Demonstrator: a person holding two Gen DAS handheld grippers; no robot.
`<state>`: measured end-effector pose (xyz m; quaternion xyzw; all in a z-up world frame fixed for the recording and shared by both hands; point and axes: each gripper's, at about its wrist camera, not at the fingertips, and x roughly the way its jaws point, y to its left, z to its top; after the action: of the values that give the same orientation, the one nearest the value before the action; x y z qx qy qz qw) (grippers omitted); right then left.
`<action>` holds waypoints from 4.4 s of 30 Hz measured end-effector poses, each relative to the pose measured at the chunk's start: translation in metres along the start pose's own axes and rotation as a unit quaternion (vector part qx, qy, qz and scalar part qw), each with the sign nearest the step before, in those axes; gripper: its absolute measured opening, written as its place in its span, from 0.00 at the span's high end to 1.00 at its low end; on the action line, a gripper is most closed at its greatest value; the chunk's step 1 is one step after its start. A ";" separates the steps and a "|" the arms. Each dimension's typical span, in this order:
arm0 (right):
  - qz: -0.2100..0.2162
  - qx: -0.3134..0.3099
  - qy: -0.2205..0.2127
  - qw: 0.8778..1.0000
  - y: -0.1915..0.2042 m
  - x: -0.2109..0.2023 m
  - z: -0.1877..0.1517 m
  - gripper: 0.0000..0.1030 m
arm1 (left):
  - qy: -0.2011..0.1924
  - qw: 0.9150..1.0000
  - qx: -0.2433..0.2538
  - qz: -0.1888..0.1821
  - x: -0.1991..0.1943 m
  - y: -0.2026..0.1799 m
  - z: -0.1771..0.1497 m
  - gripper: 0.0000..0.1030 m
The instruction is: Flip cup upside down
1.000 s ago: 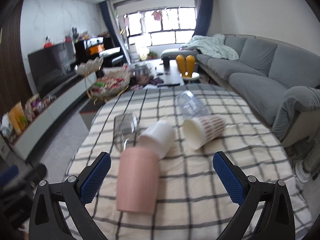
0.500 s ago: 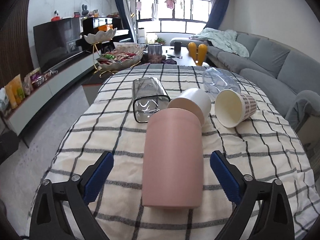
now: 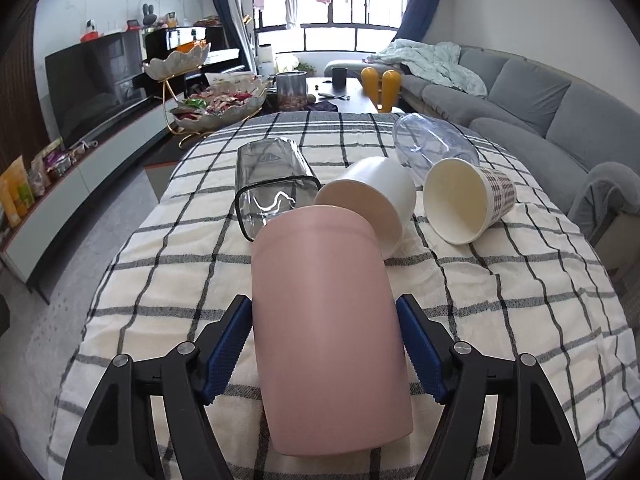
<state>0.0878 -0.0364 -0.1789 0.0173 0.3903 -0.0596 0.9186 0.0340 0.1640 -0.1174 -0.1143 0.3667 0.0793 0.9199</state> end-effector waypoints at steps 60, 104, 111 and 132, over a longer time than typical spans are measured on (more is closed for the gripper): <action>-0.006 -0.211 0.634 0.744 -0.130 0.110 0.072 0.31 | 0.177 0.982 0.039 -0.051 0.072 -0.190 0.024 0.00; -0.010 0.010 0.007 1.000 -0.162 -0.154 0.079 0.16 | -0.011 0.995 0.102 -0.008 -0.083 -0.161 0.037 0.00; -0.023 0.005 -0.054 0.998 -0.163 -0.180 0.075 0.14 | -0.012 0.991 0.132 -0.012 -0.093 -0.168 0.027 0.00; -0.029 0.030 -0.117 0.992 -0.170 -0.212 0.068 0.08 | -0.049 0.988 0.145 -0.023 -0.112 -0.171 0.026 0.00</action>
<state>-0.0301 -0.1905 0.0232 0.0261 0.2788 -0.0995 0.9548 0.0095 -0.0002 0.0043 0.0153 0.3257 0.0095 0.9453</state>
